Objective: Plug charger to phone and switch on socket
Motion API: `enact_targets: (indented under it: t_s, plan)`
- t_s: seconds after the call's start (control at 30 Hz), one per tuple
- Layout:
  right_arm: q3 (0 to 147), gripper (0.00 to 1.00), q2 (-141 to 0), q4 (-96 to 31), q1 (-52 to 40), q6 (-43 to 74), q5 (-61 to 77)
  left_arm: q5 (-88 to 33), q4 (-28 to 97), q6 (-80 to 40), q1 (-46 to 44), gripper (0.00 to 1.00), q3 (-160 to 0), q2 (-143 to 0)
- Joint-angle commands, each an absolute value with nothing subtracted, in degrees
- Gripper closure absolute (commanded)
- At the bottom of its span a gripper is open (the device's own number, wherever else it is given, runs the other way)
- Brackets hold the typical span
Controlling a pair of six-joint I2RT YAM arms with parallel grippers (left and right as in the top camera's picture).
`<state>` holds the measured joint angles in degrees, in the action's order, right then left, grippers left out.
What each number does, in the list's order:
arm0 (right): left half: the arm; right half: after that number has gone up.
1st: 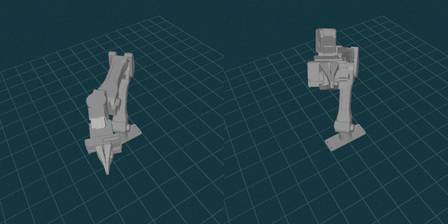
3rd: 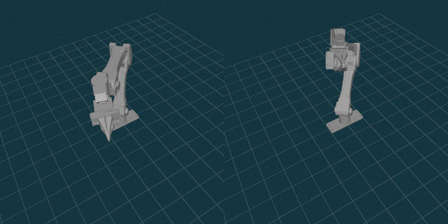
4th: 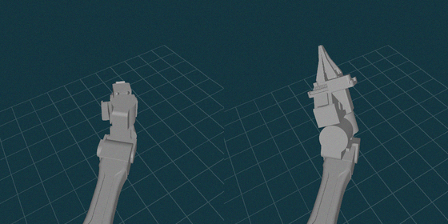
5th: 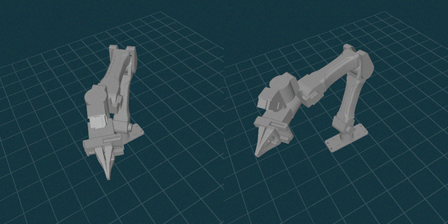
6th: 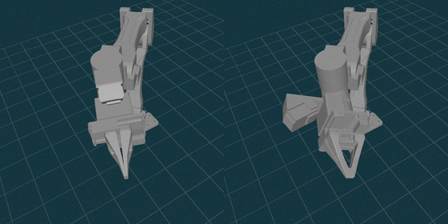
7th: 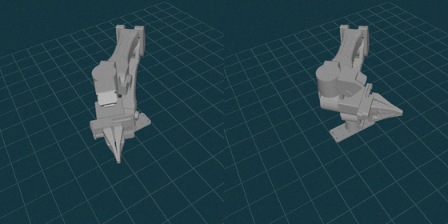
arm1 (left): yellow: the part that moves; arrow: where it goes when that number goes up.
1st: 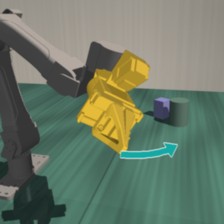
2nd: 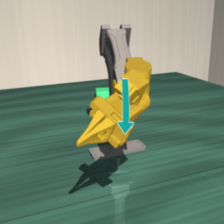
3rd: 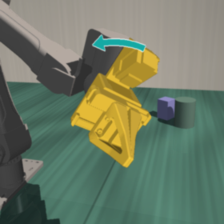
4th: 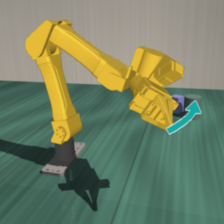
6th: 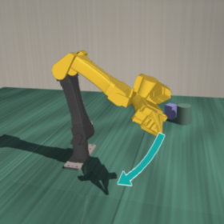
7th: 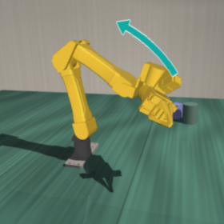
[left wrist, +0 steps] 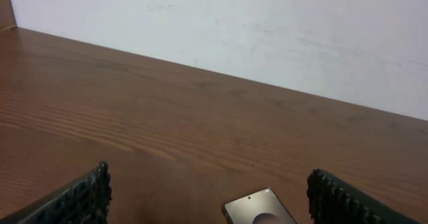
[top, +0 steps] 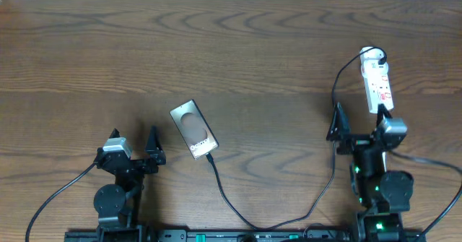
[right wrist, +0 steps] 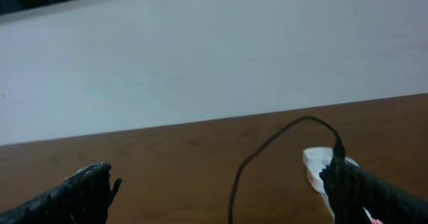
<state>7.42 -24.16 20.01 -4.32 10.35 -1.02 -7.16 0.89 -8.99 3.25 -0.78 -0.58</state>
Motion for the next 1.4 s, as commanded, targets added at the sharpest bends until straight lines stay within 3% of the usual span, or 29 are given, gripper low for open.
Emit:
enact_targets:
  t_s: [0.0,0.43,1.37]
  plan:
    - [3.7,0.01,-19.4,19.8,-4.6,7.2,-2.0,-8.1,3.4,-8.8,3.5,0.09,-0.2,-0.2]
    - [0.3,0.01,-6.0,-3.5,-4.6,5.0,-4.0,-8.1,3.4,-8.8,3.5,0.09,-0.2,-0.2]
    - [0.3,0.01,-0.3,-4.0,-4.4,2.5,-3.9,-8.1,3.4,-8.8,3.5,0.09,-0.2,-0.2]
